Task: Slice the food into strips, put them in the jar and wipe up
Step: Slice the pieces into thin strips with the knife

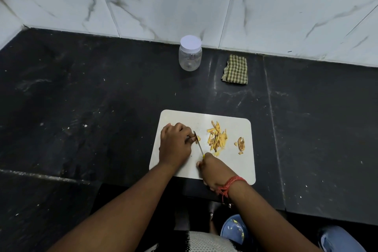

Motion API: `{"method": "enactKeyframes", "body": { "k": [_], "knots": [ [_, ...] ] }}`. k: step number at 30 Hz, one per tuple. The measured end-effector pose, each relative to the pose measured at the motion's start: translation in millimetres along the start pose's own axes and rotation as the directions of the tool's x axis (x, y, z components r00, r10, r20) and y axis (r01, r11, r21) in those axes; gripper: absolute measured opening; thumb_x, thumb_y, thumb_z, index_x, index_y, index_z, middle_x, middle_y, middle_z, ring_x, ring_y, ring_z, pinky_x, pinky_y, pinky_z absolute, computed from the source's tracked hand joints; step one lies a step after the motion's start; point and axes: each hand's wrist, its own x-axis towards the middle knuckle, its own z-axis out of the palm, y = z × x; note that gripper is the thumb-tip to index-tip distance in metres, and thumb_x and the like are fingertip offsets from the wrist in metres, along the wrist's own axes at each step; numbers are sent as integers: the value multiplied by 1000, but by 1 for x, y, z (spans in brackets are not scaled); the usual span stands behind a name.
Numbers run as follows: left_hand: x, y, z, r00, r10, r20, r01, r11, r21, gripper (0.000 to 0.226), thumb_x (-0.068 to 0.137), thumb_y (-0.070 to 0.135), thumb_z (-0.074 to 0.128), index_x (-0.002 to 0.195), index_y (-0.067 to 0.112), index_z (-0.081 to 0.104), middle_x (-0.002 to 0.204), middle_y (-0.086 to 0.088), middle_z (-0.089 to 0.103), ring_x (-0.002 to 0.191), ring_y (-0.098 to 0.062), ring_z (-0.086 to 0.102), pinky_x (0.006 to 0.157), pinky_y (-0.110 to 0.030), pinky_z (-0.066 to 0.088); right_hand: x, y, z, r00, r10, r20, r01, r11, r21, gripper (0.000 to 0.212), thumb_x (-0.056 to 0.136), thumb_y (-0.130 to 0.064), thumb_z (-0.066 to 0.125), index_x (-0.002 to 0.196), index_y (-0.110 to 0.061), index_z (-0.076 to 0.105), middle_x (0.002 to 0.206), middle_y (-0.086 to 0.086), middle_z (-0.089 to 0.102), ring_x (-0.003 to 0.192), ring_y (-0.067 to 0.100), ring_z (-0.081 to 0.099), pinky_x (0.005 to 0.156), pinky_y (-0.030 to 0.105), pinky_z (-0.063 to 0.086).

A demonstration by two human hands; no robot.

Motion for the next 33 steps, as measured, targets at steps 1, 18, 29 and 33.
{"method": "enactKeyframes", "body": {
  "k": [1,18,29,33],
  "knots": [
    [0,1,0,1000,-1,-4,1,1000,1,7,88,23,72,85,23,66,95,6,62,93,-17,49,108,-42,33,-1,0,0,1000,0,2,0,1000,-6,14,102,-19,43,100,-6,42,67,4,48,54,14,44,45,24,27],
    [-1,2,2,1000,3,-22,-3,1000,-7,9,90,20,71,85,23,63,94,7,59,91,-13,43,108,-46,36,-30,26,14,1000,21,-6,-21,1000,-5,12,102,-19,40,102,-8,45,94,10,57,85,20,52,73,25,39],
    [-1,-1,-2,999,-23,31,26,997,-72,3,92,23,68,94,25,68,101,9,63,99,-15,50,98,-36,38,-39,13,0,996,4,-86,22,955,296,26,102,-37,39,82,-21,34,61,5,46,39,11,40,35,19,30],
    [-1,-1,-2,999,-30,33,33,994,-105,3,90,24,69,93,26,69,98,11,62,99,-15,51,97,-34,35,-26,2,0,995,-10,-97,34,967,254,25,103,-36,38,87,-17,35,64,9,51,42,18,42,36,20,34]
  ]
}}
